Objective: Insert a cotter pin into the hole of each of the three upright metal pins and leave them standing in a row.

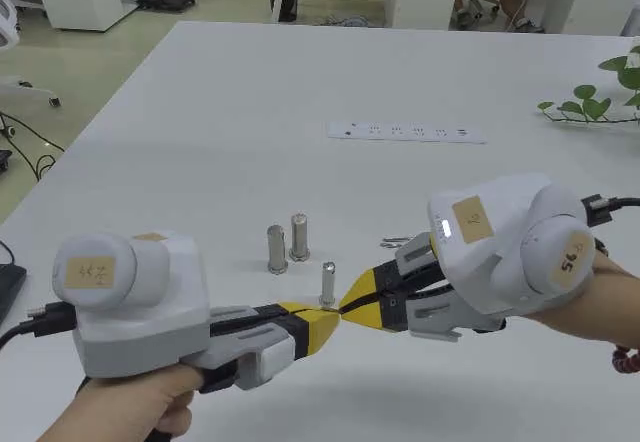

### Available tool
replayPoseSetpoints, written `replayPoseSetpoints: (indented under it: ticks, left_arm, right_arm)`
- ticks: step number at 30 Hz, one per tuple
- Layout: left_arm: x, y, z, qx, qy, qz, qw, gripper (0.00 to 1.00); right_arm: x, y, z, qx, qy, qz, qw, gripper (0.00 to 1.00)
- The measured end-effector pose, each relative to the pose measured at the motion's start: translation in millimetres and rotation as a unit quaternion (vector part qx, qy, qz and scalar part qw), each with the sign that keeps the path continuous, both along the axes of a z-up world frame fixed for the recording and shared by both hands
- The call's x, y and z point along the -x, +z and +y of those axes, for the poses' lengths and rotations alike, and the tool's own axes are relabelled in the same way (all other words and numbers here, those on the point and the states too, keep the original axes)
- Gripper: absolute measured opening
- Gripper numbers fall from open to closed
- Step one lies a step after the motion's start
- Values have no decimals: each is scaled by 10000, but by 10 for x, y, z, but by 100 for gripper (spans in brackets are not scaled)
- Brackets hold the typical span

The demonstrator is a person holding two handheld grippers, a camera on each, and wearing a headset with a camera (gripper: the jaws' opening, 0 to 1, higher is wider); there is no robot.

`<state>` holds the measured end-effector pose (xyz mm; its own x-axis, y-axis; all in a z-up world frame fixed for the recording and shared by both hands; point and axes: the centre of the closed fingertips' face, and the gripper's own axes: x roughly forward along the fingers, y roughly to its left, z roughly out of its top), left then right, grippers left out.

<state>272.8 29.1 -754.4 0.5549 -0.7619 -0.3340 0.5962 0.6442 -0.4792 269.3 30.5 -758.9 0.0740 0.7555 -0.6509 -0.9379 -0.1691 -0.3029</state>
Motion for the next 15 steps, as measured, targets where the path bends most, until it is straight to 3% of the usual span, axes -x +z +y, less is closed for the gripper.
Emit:
replayPoseSetpoints:
  ticks: [10,15]
  left_arm:
    - [-2,-13,3,-178,-61,-122,9997,0]
    - [-5,-13,6,-261,-76,-201,9994,5]
  right_arm:
    - [3,-16,4,43,46,-52,10000,2]
    - [0,-33,-15,101,51,-85,9999,2]
